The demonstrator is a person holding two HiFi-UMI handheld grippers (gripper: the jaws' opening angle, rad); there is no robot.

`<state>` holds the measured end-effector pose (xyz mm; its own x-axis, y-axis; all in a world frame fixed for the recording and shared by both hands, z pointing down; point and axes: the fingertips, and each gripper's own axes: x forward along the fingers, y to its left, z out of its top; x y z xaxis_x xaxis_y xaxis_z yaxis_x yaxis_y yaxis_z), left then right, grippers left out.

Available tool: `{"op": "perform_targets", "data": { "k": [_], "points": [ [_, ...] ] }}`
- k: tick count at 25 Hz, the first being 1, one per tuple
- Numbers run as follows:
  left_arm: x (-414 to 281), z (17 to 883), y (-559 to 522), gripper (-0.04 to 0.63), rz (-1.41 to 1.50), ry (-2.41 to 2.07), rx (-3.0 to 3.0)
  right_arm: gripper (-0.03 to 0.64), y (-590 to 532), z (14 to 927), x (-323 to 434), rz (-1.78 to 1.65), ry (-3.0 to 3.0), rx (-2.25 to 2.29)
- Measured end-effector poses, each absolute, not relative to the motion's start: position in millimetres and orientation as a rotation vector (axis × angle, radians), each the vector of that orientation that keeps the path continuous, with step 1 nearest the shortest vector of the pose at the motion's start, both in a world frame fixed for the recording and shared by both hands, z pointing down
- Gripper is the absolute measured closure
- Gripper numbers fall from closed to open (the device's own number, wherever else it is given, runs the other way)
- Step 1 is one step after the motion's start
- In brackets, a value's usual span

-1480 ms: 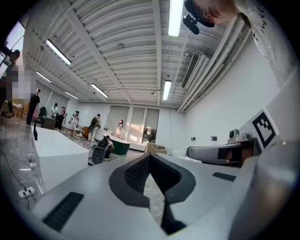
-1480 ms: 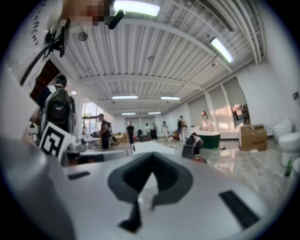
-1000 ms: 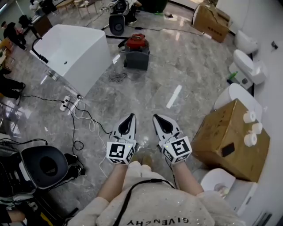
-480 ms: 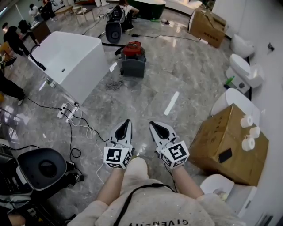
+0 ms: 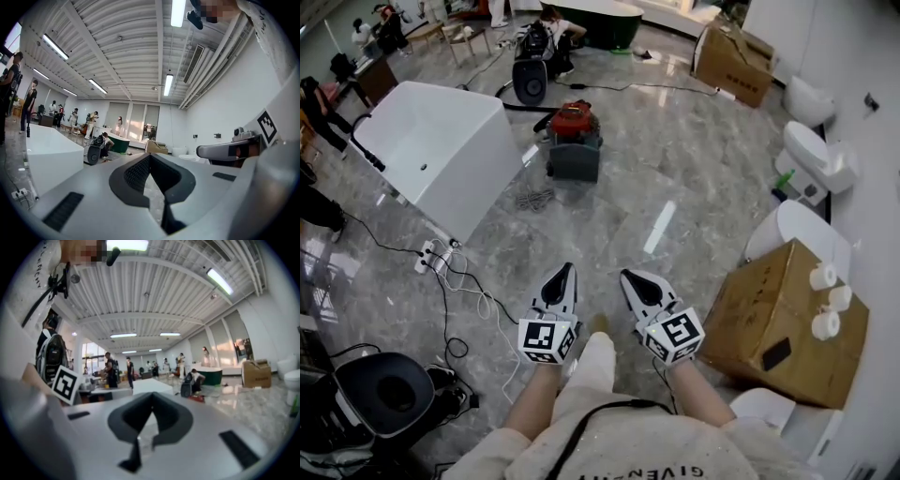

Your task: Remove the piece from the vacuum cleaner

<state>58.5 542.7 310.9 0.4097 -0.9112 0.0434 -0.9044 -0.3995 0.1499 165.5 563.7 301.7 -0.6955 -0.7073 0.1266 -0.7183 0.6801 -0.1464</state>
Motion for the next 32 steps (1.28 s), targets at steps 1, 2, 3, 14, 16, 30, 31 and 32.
{"op": "perform_targets", "data": {
  "k": [1, 2, 3, 14, 16, 30, 31, 32],
  "points": [
    [57.8, 309.5, 530.6, 0.575, -0.077, -1.634, 2.505, 0.604, 553.2, 300.5, 166.7, 0.279, -2.825, 1.199],
    [57.5, 307.6, 518.6, 0.575, -0.087, -1.638, 2.503, 0.604, 542.5, 299.1, 167.9, 0.272, -2.825, 1.198],
    [57.7, 306.2, 507.3, 0.575, -0.095, -1.639, 2.501, 0.604, 531.5, 297.7, 169.0, 0.269, -2.825, 1.199],
    [48.9, 311.1, 414.7, 0.575, -0.081, -1.633, 2.485, 0.603, 437.8, 304.8, 156.8, 0.3, -2.813, 1.164],
    [45.0, 313.5, 402.0, 0.575, -0.074, -1.638, 2.48, 0.603, 423.3, 307.4, 154.5, 0.315, -2.811, 1.164],
    [-18.3, 315.2, 359.5, 0.575, -0.051, -1.788, 2.39, 0.603, 354.8, 314.9, 115.6, 0.344, -2.837, 1.06],
    [-22.1, 316.5, 355.9, 0.575, -0.05, -1.797, 2.379, 0.603, 348.4, 315.2, 113.0, 0.344, -2.839, 1.051],
    [-25.8, 318.2, 351.9, 0.575, -0.05, -1.805, 2.367, 0.603, 341.9, 316.2, 110.6, 0.345, -2.84, 1.043]
  ]
}}
